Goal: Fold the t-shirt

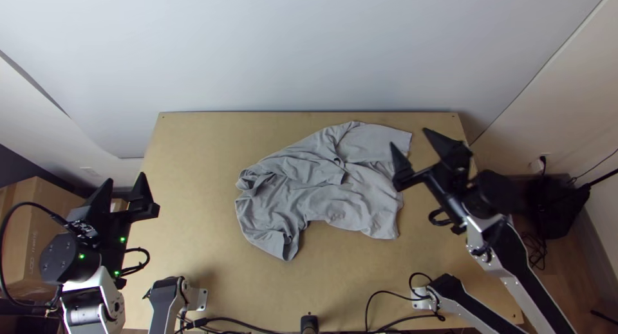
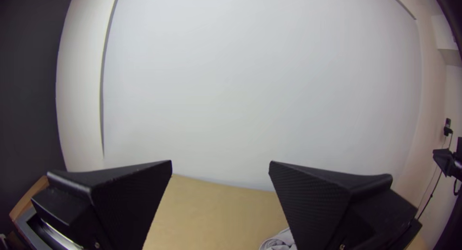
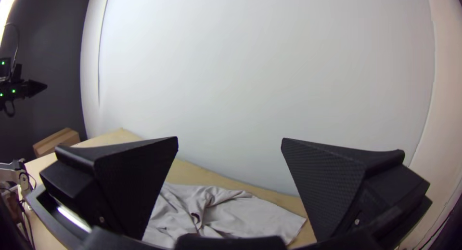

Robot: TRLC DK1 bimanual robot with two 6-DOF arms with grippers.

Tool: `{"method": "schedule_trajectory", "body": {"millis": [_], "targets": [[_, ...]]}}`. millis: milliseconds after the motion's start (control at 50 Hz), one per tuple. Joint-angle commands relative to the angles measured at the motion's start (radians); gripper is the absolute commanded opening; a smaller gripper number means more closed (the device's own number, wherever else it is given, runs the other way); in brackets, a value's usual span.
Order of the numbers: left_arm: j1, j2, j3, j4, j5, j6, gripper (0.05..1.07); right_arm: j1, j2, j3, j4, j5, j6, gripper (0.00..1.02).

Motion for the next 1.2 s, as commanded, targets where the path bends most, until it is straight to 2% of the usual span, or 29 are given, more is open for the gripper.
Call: {"method": "schedule_trajectory", "body": {"millis": [0, 100, 220, 340, 440, 740, 860, 1080, 1180], "targets": [[0.047, 0.018, 0.091, -0.062, -0.005, 0.010, 1.03, 0.080, 0.092, 0.067, -0.027, 0.033, -0.021, 0.99], [0.066, 0.038, 0.157, -0.131, -0.005, 0.008, 1.03, 0.165, 0.168, 0.092, -0.038, 0.048, 0.008, 0.99], [0.078, 0.057, 0.223, -0.197, -0.005, -0.013, 1.03, 0.251, 0.284, 0.150, -0.098, 0.048, 0.081, 0.99], [0.079, 0.080, 0.284, -0.294, -0.003, -0.082, 1.03, 0.338, 0.401, 0.205, -0.164, 0.048, 0.095, 0.99], [0.085, 0.084, 0.304, -0.331, -0.005, -0.130, 1.03, 0.407, 0.465, 0.216, -0.161, 0.048, 0.107, 0.99], [0.138, 0.161, 0.385, -0.473, -0.005, -0.142, 1.02, 0.574, 0.686, 0.273, -0.135, 0.048, 0.180, 0.99], [0.161, 0.172, 0.378, -0.486, -0.005, -0.144, 1.02, 0.608, 0.803, 0.331, -0.135, 0.036, 0.270, 0.99], [0.162, 0.169, 0.367, -0.469, -0.005, -0.139, 1.02, 0.633, 0.975, 0.432, -0.121, 0.007, 0.302, 0.99], [0.162, 0.162, 0.350, -0.457, -0.005, -0.137, 1.02, 0.639, 1.036, 0.472, -0.063, 0.007, 0.304, 0.99]]}}
